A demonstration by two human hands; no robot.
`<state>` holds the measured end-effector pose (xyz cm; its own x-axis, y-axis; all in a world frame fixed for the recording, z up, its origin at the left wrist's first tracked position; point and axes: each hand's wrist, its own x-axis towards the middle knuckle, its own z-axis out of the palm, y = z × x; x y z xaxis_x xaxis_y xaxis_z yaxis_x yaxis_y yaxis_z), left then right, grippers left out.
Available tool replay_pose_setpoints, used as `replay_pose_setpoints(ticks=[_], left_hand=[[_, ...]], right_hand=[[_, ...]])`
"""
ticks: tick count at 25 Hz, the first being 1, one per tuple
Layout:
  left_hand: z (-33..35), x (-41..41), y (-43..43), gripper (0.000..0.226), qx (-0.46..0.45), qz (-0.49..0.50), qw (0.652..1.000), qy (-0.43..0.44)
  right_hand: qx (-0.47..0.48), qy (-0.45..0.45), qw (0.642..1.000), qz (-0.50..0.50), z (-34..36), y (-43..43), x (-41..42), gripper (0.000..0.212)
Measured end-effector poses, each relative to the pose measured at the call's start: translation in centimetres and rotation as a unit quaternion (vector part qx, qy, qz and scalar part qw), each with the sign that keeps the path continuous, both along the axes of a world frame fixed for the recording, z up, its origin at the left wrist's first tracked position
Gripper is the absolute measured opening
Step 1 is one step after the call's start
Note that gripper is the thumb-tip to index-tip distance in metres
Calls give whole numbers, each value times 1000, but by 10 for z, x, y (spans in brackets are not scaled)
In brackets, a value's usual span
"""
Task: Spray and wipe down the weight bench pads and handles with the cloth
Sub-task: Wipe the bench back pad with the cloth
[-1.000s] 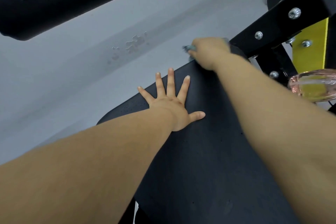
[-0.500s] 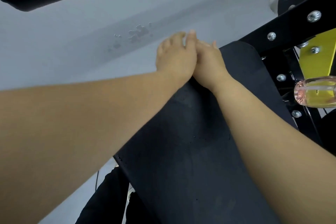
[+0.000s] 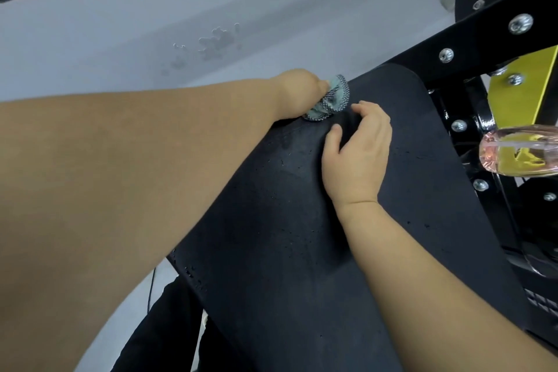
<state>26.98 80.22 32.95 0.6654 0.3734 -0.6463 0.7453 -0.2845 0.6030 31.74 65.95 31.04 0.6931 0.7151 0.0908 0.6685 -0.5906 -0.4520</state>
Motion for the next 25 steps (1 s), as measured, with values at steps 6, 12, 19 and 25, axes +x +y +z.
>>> replay_pose_setpoints(ticks=[6,12,19,25], left_hand=[[-1,-74,-3,33,-12,22,999,36],[0,-46,-8,56,-3,20,999,45],[-14,-41,-20,41,96,27,995,-7],[-7,-157,-39,45,120,86,981,123]], right_hand=[[-54,-66,996,11,1,2,-4,30],[-81,-92,992,19,-1,3,-5,31],[-69,-106,992,14,-5,4,-3,31],[-83,-97,992,24,0,1,-6,35]])
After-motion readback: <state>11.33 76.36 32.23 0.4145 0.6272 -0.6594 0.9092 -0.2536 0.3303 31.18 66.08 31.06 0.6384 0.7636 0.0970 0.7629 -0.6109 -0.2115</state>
